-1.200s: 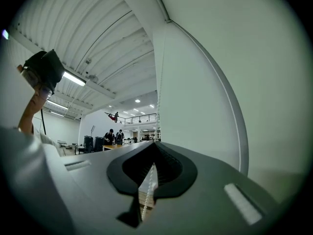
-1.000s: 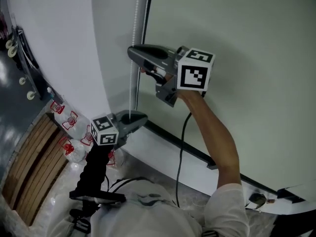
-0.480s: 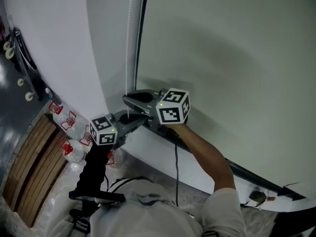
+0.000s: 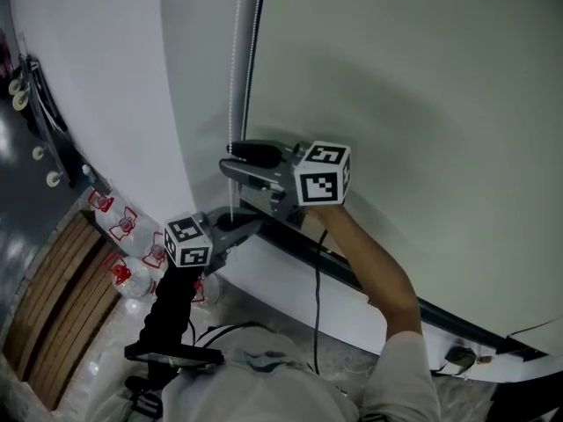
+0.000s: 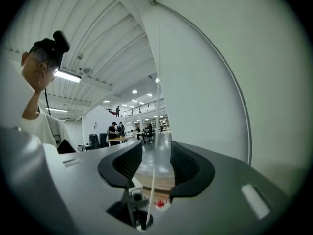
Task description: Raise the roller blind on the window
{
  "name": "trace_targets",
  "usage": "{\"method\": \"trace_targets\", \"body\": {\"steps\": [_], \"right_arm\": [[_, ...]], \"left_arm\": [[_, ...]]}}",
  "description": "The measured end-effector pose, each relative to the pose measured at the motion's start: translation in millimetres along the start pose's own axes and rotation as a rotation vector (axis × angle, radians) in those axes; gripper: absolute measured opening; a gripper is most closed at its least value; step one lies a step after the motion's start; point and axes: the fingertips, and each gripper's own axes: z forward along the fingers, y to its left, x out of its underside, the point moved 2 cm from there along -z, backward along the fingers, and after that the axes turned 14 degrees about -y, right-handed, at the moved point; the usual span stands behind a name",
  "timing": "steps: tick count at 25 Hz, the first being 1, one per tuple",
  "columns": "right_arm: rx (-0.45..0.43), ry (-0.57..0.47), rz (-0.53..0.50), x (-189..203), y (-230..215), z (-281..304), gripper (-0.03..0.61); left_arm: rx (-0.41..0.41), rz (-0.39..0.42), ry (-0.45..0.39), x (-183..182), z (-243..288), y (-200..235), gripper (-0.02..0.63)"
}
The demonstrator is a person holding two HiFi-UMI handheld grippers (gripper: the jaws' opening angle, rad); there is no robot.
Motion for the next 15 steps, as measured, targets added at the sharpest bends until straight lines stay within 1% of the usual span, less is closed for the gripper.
{"method": "trace_targets", "body": {"steps": [3, 6, 8, 11, 13, 15], "right_arm": [[-0.016, -0.112, -0.061, -73.3, -1.6, 14.5, 0.17], [-0.028, -0.17, -0.152, -137.5, 1.6, 28.4, 0.169], [-0.029, -0.197, -0.191, -172.1, 2.2, 35.9, 0.165], [-0.032, -0.235, -0.204, -210.2, 4.5, 43.3, 0.128], [-0.036, -0.249, -0.211, -225.0, 7.7, 47.5, 0.086], [-0.033, -0.248, -0.216, -231.7, 9.3, 51.2, 0.031]], "left_arm": [[0.0, 0.005, 0.0, 1.8, -2.0, 0.5, -0.002], [-0.003, 0.002, 0.003, 5.9, -4.2, 0.5, -0.001], [-0.006, -0.002, 0.005, 7.4, -4.6, 0.7, 0.0], [-0.005, -0.007, 0.006, 7.4, -4.2, -0.2, 0.0], [-0.006, -0.008, 0.007, 7.7, -5.1, -0.4, 0.0], [-0.007, -0.006, 0.009, 7.6, -5.7, 0.0, 0.0]]}}
